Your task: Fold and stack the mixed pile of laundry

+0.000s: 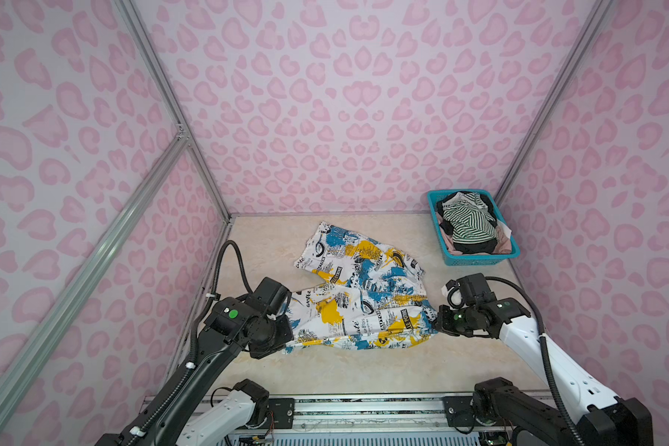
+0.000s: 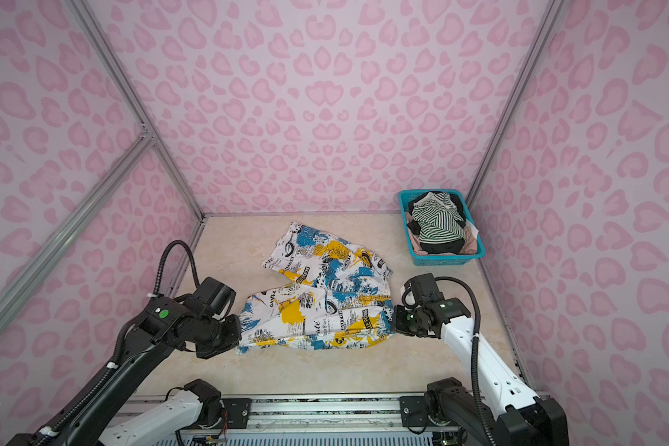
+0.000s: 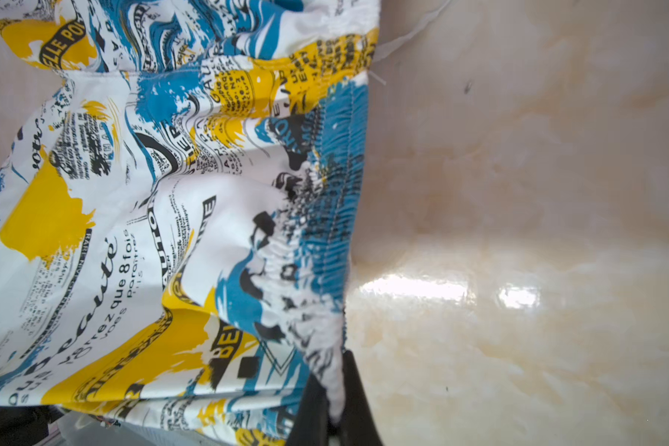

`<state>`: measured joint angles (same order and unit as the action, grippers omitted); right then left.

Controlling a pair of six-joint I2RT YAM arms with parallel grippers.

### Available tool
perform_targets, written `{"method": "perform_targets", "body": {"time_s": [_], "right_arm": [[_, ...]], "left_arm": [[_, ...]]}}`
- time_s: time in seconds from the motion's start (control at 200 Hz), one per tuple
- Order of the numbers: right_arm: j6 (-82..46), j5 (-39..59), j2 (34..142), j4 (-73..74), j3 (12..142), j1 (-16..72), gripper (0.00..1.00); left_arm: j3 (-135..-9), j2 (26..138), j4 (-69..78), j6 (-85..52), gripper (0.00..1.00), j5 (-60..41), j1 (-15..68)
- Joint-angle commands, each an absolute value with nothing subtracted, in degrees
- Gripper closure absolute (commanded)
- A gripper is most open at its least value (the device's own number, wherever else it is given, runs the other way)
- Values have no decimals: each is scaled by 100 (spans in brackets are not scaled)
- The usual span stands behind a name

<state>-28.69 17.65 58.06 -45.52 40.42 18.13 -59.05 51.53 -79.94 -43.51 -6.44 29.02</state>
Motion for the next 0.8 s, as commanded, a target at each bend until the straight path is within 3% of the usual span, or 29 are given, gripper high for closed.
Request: {"method": "perform_targets", "body": {"time_s": [0.0, 0.325, 0.445, 0.54, 0.795], "right_arm": [[-2905, 1244, 5668, -5063, 3896, 1979, 100], [-3004, 1580, 5960, -5748, 4465, 3427, 100], [-3162, 1496, 5737, -5419, 4644, 3245, 100], [-3188, 1986, 5873, -5015, 4692, 2751, 100], [-3103, 2875, 6714, -4190, 4899, 1985, 100]], "left_arm": [[-6162, 4896, -9269, -4545, 98, 47, 2892], [-7561, 5219, -9477, -4370, 98, 352, 2892], [-8129, 5860, -8936, -3922, 98, 756, 2854], [-8714, 6592, -8293, -3492, 98, 766, 2677], [-10512, 8603, -7103, -2472, 98, -123, 1694]]}}
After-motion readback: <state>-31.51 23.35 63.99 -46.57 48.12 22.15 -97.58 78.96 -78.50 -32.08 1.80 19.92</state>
